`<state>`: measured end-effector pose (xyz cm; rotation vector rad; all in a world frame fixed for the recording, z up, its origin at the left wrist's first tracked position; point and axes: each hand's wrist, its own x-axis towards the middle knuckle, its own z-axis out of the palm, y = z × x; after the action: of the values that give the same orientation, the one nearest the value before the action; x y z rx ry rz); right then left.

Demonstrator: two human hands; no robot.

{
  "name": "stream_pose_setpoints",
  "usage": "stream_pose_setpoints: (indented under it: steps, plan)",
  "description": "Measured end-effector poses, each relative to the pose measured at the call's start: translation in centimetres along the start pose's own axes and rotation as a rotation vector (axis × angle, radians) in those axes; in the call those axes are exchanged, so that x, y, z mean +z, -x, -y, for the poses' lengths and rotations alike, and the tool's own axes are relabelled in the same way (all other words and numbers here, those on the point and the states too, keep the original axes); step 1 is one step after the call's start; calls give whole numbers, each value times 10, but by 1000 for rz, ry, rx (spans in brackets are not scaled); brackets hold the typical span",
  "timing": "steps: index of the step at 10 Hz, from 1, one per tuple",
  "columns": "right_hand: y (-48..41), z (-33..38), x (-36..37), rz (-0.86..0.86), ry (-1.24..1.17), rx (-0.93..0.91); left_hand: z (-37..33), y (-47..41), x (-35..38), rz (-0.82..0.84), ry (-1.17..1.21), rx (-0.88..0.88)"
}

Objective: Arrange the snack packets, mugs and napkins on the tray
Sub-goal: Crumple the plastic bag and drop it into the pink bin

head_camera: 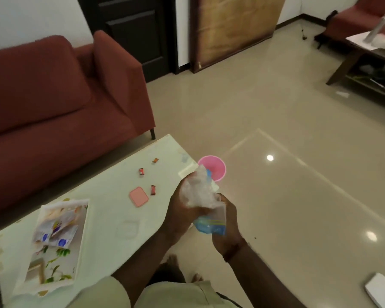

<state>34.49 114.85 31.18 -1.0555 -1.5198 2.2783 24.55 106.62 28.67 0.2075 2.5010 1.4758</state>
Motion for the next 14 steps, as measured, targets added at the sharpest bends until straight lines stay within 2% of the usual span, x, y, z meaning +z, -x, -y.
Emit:
stream_pose_setpoints:
  steps: [1, 2, 3, 4, 5, 6, 7, 8, 9, 10, 11, 12, 13, 14]
  plan:
    - [-10, 6, -26, 81, 61, 17, -22, -17, 22, 411, 218, -47]
    - [-29, 25, -50, 128, 204, 35, -23, -39, 38, 404, 343, -121]
    - [-52, 33, -69, 1, 326, -116, -32, -59, 61, 342, 388, -142]
    - [-87, 41, -86, 17, 513, -280, -32, -92, 92, 295, 434, -232]
    - [-130, 46, -95, 167, 930, -393, -33, -121, 125, 247, 396, -282]
    - [-175, 49, -93, 205, 1145, -420, -35, -149, 157, 309, 387, -349]
    - [-219, 50, -93, 152, 1220, -426, -35, -172, 182, 401, 437, -460]
    - [-263, 54, -99, 123, 1279, -409, -33, -188, 202, 483, 653, -674]
    - [-311, 57, -110, 157, 1273, -321, -21, -210, 220, 517, 822, -738]
    - [-360, 52, -121, 183, 1222, -246, -7, -232, 239, 558, 622, -713]
    - [-411, 32, -131, 163, 1209, -178, 18, -249, 265, 495, 425, -588]
    - [-463, 0, -139, 185, 1244, -123, 53, -264, 286, 345, -53, -345]
    - [-518, -41, -141, 265, 1300, -59, 91, -274, 304, 229, -237, -277]
    - [-573, -92, -145, 353, 1366, -29, 126, -284, 324, 161, -259, -195]
